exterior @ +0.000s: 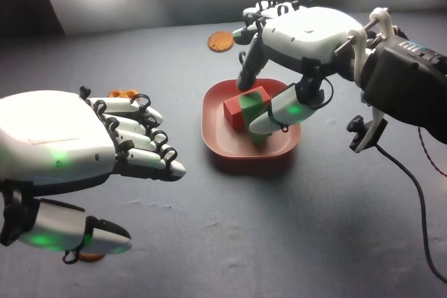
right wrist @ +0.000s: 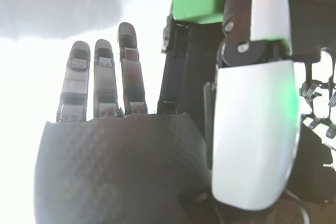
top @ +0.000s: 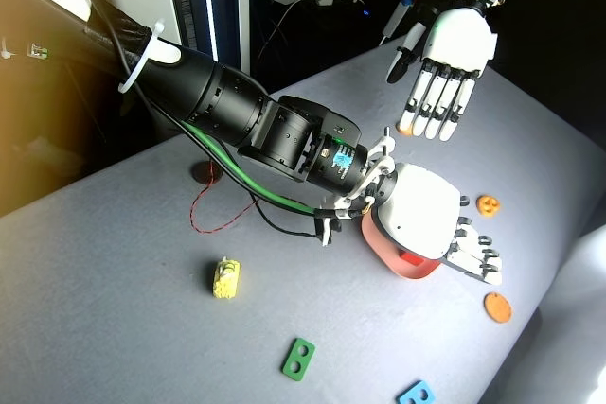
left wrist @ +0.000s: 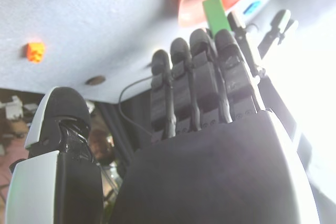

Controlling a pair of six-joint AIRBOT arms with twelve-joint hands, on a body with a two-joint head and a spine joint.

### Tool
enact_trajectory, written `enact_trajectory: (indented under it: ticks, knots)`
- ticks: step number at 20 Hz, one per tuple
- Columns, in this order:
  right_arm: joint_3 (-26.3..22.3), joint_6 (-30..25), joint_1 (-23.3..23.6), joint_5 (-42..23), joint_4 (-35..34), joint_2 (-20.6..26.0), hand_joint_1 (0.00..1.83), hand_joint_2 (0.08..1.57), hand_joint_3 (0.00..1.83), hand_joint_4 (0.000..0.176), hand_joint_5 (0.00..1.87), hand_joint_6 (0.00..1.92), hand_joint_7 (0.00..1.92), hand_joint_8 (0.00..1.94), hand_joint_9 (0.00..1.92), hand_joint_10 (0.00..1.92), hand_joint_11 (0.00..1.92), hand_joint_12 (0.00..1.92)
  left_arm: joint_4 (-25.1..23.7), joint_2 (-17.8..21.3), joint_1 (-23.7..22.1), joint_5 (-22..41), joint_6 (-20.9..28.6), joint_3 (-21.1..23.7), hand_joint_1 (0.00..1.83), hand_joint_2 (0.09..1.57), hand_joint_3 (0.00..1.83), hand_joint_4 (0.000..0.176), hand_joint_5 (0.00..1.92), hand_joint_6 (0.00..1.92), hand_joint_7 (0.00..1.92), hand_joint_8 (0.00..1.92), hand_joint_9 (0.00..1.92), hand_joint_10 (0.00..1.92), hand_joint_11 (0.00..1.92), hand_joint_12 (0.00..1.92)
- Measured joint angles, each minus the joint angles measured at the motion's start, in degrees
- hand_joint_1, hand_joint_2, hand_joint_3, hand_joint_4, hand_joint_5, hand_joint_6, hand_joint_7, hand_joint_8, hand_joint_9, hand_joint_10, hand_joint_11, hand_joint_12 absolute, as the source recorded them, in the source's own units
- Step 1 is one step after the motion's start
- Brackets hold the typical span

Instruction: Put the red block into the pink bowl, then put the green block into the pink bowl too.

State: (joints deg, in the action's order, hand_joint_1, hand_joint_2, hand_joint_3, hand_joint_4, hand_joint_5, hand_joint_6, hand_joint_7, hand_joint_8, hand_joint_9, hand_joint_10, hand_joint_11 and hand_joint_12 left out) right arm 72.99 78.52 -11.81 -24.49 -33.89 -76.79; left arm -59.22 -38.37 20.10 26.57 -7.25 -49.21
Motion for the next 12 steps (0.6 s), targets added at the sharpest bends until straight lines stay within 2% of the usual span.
enact_trajectory:
  ticks: [1, 2, 3, 4, 5, 6, 10, 12]
  knots:
    - [0.0, 0.0, 0.0, 0.0, 0.0, 0.0, 1.0, 0.74, 0.0, 0.06, 0.99, 0.0, 0.34, 0.01, 0.08, 0.01, 0.0, 0.0, 0.0, 0.0, 0.0, 0.0, 0.0, 0.0, 0.36, 1.26, 0.0, 0.0, 0.39, 0.0, 0.36, 0.0, 0.27, 0.0, 0.0, 0.34]
    - [0.0, 0.0, 0.0, 0.0, 0.0, 0.0, 0.94, 0.74, 0.0, 0.089, 0.95, 0.0, 0.29, 0.0, 0.04, 0.0, 0.0, 0.0, 0.0, 0.0, 0.0, 0.0, 0.0, 0.0, 0.4, 1.24, 0.0, 0.0, 0.4, 0.0, 0.4, 0.0, 0.33, 0.0, 0.0, 0.5]
    - [0.0, 0.0, 0.0, 0.0, 0.0, 0.0, 0.94, 0.74, 0.0, 0.089, 0.95, 0.0, 0.29, 0.0, 0.04, 0.0, 0.0, 0.0, 0.0, 0.0, 0.0, 0.0, 0.0, 0.0, 0.4, 1.24, 0.0, 0.0, 0.4, 0.0, 0.4, 0.0, 0.33, 0.0, 0.0, 0.5]
    - [0.0, 0.0, 0.0, 0.0, 0.0, 0.0, 0.84, 0.77, 0.0, 0.115, 0.83, 0.0, 0.23, 0.0, 0.01, 0.0, 0.0, 0.0, 0.0, 0.0, 0.0, 0.0, 0.0, 0.0, 0.38, 1.25, 0.0, 0.0, 0.38, 0.01, 0.37, 0.01, 0.31, 0.01, 0.0, 0.45]
    - [0.0, 0.0, 0.0, 0.0, 0.0, 0.0, 0.85, 0.77, 0.0, 0.115, 0.8, 0.0, 0.23, 0.0, 0.01, 0.0, 0.0, 0.0, 0.0, 0.0, 0.0, 0.0, 0.0, 0.0, 0.36, 1.26, 0.0, 0.0, 0.37, 0.0, 0.36, 0.0, 0.3, 0.0, 0.0, 0.41]
    - [0.0, 0.0, 0.0, 0.0, 0.0, 0.0, 0.83, 0.77, 0.0, 0.122, 0.74, 0.0, 0.22, 0.0, 0.0, 0.0, 0.0, 0.0, 0.0, 0.0, 0.0, 0.0, 0.0, 0.0, 0.39, 1.25, 0.0, 0.0, 0.39, 0.01, 0.36, 0.0, 0.29, 0.0, 0.0, 0.41]
    - [0.0, 0.0, 0.2, 0.2, 0.0, 0.0, 0.72, 0.8, 0.01, 0.134, 0.48, 0.0, 0.14, 0.0, 0.0, 0.0, 0.0, 0.0, 0.0, 0.0, -0.5, 0.0, 0.0, 0.0, 0.36, 1.24, 0.0, 0.0, 0.42, 0.01, 0.4, 0.01, 0.32, 0.0, 0.0, 0.48]
    - [0.0, -1.0, 0.6, 0.4, 0.0, 0.1, 0.72, 0.79, 0.01, 0.13, 0.39, 0.0, 0.14, 0.0, 0.0, 0.0, 0.0, 0.0, 0.0, 0.0, -0.5, 0.0, 0.0, 0.0, 0.31, 1.26, 0.0, 0.0, 0.38, 0.0, 0.35, 0.0, 0.28, 0.0, 0.0, 0.37]
